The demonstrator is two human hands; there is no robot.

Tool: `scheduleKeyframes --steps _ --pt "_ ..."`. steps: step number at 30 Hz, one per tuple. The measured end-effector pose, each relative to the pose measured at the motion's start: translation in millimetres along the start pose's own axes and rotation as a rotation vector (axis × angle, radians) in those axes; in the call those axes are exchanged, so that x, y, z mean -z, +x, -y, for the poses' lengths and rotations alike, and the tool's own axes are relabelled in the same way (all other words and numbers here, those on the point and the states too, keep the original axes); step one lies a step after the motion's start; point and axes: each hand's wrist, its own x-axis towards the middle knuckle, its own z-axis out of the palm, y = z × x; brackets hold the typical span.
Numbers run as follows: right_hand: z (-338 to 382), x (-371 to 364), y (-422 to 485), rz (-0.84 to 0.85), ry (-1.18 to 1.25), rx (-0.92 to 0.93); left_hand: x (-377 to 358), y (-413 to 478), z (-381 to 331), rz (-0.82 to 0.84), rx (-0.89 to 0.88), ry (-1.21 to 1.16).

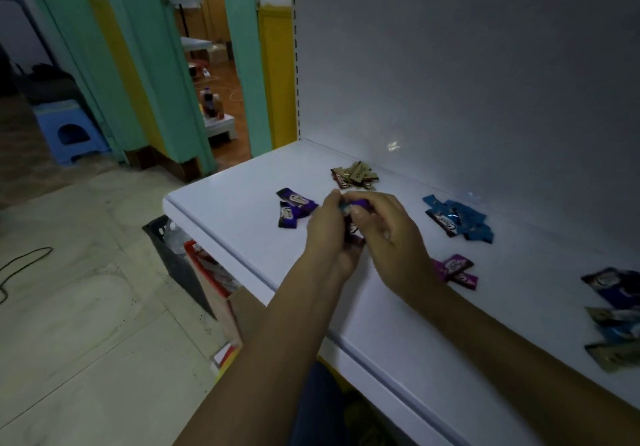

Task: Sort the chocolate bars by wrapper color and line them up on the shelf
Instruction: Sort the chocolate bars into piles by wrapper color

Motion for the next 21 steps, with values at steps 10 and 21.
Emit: scheduleKeyframes --steps 10,21 --pt "-12 88 4 -0.214 0.144 -0.292 -27 -5 46 0.365 -0.007 0.289" --pt "-17 103 -1 -0.28 0.306 -0.569 22 0 21 0.208 -0.625 1.01"
